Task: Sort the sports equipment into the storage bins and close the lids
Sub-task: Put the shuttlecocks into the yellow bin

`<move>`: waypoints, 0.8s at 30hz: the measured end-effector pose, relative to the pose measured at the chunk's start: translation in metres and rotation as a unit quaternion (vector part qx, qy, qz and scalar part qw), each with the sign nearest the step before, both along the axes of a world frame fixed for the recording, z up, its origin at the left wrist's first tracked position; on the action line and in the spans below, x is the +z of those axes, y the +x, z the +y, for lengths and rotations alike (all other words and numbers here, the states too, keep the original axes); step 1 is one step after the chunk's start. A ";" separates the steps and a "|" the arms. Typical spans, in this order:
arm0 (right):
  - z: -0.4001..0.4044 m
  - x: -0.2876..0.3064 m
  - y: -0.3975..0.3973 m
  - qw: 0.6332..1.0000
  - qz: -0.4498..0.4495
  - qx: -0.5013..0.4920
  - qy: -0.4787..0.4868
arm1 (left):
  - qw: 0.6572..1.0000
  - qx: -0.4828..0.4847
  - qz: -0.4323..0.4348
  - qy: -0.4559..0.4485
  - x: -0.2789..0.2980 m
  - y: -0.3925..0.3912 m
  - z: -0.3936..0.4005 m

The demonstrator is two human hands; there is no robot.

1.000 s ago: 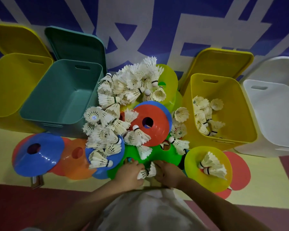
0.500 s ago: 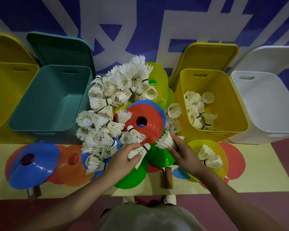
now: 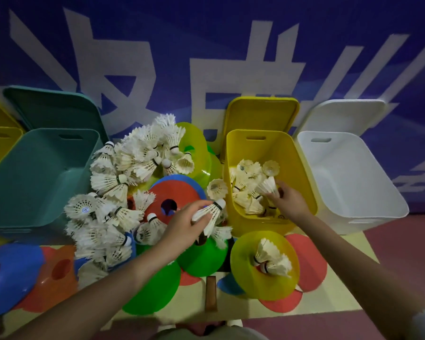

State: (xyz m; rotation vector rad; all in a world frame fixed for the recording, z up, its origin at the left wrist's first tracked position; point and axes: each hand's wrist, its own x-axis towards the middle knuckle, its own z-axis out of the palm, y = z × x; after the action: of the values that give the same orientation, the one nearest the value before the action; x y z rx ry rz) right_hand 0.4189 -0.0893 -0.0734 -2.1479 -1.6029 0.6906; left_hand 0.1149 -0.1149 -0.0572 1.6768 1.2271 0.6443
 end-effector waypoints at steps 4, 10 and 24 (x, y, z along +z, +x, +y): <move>0.041 -0.025 -0.002 0.991 -0.041 0.060 -0.109 | 0.999 0.038 0.002 -0.007 -0.004 0.026 0.001; 0.069 -0.057 -0.028 0.939 -0.092 0.236 -0.233 | 0.995 0.096 0.003 -0.020 -0.006 0.044 -0.005; 0.067 -0.008 0.102 0.979 -0.131 0.052 0.150 | 0.993 0.108 -0.008 0.054 0.012 0.144 0.065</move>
State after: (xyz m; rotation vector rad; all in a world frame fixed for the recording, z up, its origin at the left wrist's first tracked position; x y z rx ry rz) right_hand 0.5207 -0.0225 -0.0818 -2.0050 -1.8281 0.1791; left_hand 0.2592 -0.0500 -0.0456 1.6364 1.3956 0.8678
